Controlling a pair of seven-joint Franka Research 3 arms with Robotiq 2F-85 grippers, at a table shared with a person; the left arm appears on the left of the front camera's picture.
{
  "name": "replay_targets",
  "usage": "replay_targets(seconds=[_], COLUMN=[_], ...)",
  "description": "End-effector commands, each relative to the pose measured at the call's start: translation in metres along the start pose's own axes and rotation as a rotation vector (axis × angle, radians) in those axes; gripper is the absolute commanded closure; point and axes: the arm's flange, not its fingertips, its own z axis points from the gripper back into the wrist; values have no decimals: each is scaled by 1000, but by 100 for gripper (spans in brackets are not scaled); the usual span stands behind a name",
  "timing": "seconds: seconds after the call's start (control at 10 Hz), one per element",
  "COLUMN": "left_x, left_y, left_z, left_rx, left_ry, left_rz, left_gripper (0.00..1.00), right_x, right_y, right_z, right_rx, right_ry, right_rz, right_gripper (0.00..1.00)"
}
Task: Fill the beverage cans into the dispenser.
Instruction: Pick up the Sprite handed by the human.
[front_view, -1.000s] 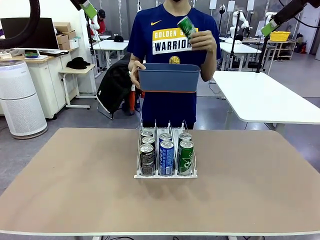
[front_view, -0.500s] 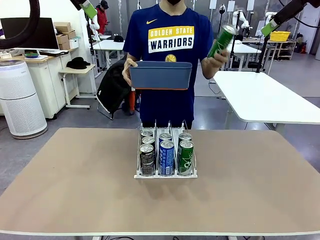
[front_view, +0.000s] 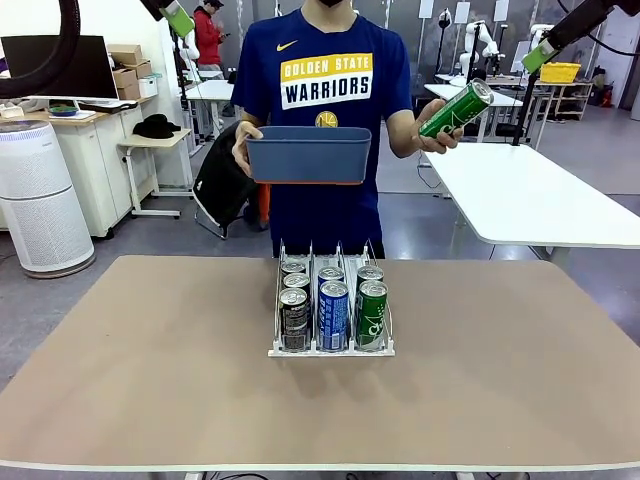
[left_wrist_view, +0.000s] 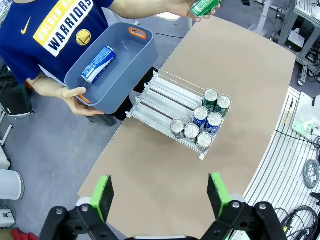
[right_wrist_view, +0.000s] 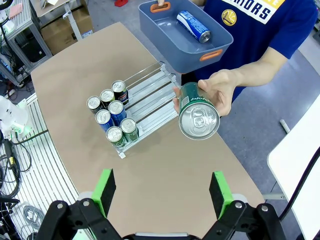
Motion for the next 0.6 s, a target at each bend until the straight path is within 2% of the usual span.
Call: replay_targets(seconds=[0.0,0.5], left_x=[-1,-1], left_y=[-1,-1], left_z=[0,0], left_rx=[3,3], left_ry=[2,2], left_rz=[-2,-2], left_gripper=[0,0], right_x=[-1,-1], right_y=[1,1], right_z=[0,0], right_rx=[-1,-1], right_ry=[8,8], right_rz=[-6,-6], right_gripper=[0,0])
